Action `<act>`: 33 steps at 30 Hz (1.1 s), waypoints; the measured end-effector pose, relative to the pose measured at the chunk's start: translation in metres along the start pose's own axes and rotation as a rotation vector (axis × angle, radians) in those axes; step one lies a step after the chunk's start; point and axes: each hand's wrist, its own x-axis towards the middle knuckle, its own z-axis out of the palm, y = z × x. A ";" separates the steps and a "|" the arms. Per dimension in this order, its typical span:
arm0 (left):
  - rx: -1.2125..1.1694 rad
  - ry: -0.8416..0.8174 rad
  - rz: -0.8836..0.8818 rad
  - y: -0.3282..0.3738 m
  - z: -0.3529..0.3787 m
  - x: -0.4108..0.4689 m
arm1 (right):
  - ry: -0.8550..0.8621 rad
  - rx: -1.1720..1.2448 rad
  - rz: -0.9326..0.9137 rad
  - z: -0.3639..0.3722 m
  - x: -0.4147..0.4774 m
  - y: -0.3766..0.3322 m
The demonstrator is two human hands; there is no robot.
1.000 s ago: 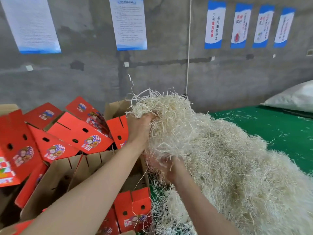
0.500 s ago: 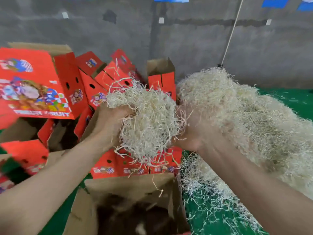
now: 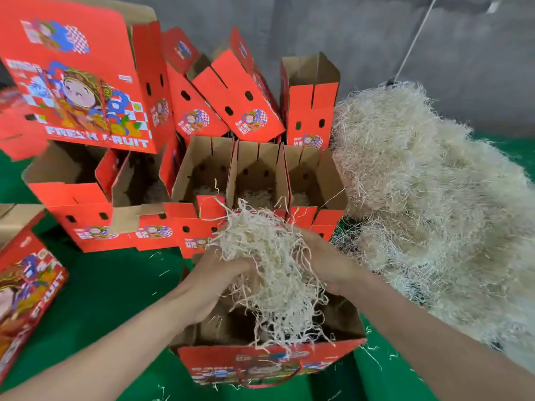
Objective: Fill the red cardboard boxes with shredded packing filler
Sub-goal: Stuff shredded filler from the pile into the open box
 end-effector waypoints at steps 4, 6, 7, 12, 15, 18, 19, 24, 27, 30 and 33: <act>0.029 -0.050 0.123 -0.015 -0.028 -0.011 | 0.075 -0.056 -0.027 -0.011 -0.007 0.005; -0.011 -0.064 0.116 -0.019 -0.044 -0.011 | 0.116 -0.023 0.005 -0.017 -0.009 0.008; -0.022 -0.117 0.114 -0.020 -0.047 -0.010 | 0.155 -0.020 0.040 -0.020 -0.008 0.012; -0.006 -0.354 0.012 -0.022 -0.020 -0.011 | 0.078 -0.240 0.140 0.003 -0.002 0.014; 0.194 -0.176 0.126 -0.028 -0.004 -0.001 | 0.053 -0.287 0.176 0.007 0.003 0.018; 0.354 -0.100 0.134 -0.034 -0.021 0.004 | 0.166 -0.275 0.169 -0.013 -0.001 0.022; 0.438 -0.052 0.131 -0.037 -0.030 0.004 | 0.224 -0.280 0.175 -0.022 -0.006 0.025; 0.507 -0.154 0.210 -0.037 -0.035 0.009 | 0.176 -0.456 0.221 -0.030 -0.017 0.032; 0.251 -0.363 0.099 -0.040 -0.016 0.012 | 0.082 -0.415 0.213 -0.015 -0.008 0.031; 0.305 -0.267 0.069 -0.053 0.000 0.019 | 0.095 -0.299 0.205 0.000 0.007 0.031; 0.417 0.028 0.133 -0.056 -0.002 0.027 | -0.002 -0.094 0.250 -0.003 0.008 0.036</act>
